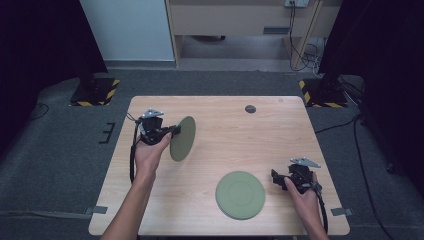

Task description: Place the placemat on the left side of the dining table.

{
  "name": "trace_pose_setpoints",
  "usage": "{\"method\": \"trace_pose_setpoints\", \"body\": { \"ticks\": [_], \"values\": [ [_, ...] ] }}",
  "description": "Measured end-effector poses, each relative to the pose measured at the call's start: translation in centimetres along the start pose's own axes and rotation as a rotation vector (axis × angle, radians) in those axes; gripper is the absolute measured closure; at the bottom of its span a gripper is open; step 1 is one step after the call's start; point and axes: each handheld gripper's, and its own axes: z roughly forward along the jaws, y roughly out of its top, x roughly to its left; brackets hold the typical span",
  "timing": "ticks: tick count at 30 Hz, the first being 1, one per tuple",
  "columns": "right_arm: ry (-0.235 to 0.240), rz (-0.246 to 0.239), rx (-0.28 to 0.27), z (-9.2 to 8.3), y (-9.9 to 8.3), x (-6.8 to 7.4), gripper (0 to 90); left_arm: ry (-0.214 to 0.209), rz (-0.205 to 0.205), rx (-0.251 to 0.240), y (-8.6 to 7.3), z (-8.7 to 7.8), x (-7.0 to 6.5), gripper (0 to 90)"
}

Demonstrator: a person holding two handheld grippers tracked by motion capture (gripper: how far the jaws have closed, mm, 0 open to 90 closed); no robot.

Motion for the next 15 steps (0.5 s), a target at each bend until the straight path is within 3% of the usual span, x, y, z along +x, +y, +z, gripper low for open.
{"method": "trace_pose_setpoints", "body": {
  "ticks": [9, 15],
  "values": [
    [-0.005, -0.004, 0.008, 0.2, 0.2, 0.1, 5.3, -0.023, -0.016, 0.012, -0.4, 0.5, -0.3, 85.4],
    [-0.012, -0.004, 0.013, 0.2, 0.2, 0.1, 5.3, -0.003, -0.047, 0.030, -1.1, 0.8, 0.9, 85.4]
  ]
}}
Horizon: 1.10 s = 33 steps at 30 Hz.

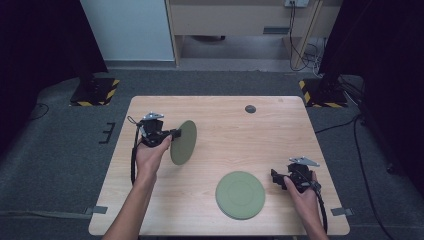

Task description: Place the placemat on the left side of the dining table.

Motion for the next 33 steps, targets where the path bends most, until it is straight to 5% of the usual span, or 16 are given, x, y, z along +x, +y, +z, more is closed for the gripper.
{"method": "trace_pose_setpoints", "body": {
  "ticks": [16, 33],
  "values": [
    [-0.005, -0.016, -0.007, 0.3, 0.0, 0.1, 4.6, 0.064, -0.041, -0.017, -0.9, -1.5, 3.4, 85.4],
    [0.008, -0.027, -0.001, 0.3, 0.0, 0.0, 4.1, 0.143, -0.051, 0.018, -2.1, -2.5, 7.3, 85.3]
  ]
}}
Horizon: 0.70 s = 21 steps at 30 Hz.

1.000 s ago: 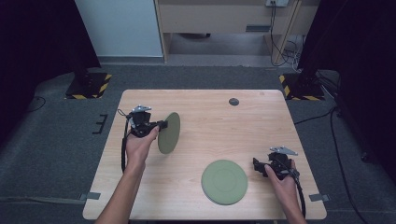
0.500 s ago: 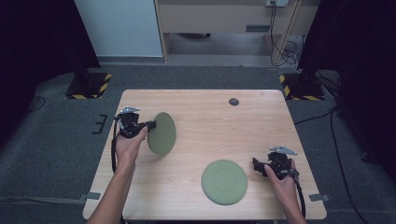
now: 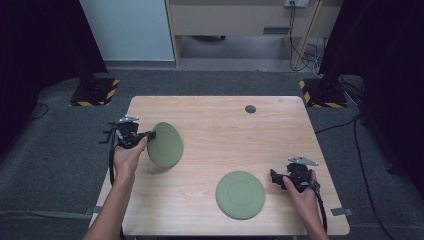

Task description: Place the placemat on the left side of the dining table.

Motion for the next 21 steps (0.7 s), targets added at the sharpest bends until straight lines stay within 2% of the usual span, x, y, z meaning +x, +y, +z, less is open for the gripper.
{"method": "trace_pose_setpoints", "body": {
  "ticks": [5, 8, 21],
  "values": [
    [0.000, 0.000, 0.001, 0.0, 0.0, 0.0, 4.1, 0.041, 0.003, 0.040, -0.9, 0.5, 1.4, 85.3],
    [0.000, -0.002, 0.002, 0.0, 0.0, 0.0, 4.0, 0.039, -0.025, 0.038, -1.6, 0.8, 2.3, 85.2],
    [-0.003, -0.015, 0.007, 0.0, 0.0, 0.1, 4.0, 0.036, -0.034, 0.065, -2.7, 2.4, 4.8, 85.2]
  ]
}}
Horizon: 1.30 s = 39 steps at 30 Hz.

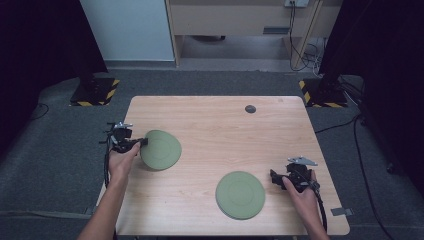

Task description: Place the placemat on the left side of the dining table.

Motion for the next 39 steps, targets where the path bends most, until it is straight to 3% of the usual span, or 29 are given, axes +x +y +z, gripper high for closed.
{"method": "trace_pose_setpoints", "body": {
  "ticks": [6, 10, 21, 39],
  "values": [
    [-0.012, -0.003, 0.003, 0.1, 0.1, 0.0, 3.9, 0.000, -0.006, 0.006, -0.3, 0.5, 0.7, 85.1],
    [-0.039, -0.037, 0.020, 0.5, 0.4, -0.1, 2.5, 0.001, -0.011, 0.005, -0.4, 0.6, 0.9, 85.1],
    [-0.051, -0.014, 0.018, 1.2, 1.1, -0.9, 2.6, 0.000, -0.007, 0.012, -0.4, 1.1, 1.4, 85.1],
    [-0.057, -0.023, 0.022, 2.0, 1.8, -1.4, 1.5, 0.012, -0.005, 0.032, -0.6, 1.7, 2.1, 83.8]
  ]
}}
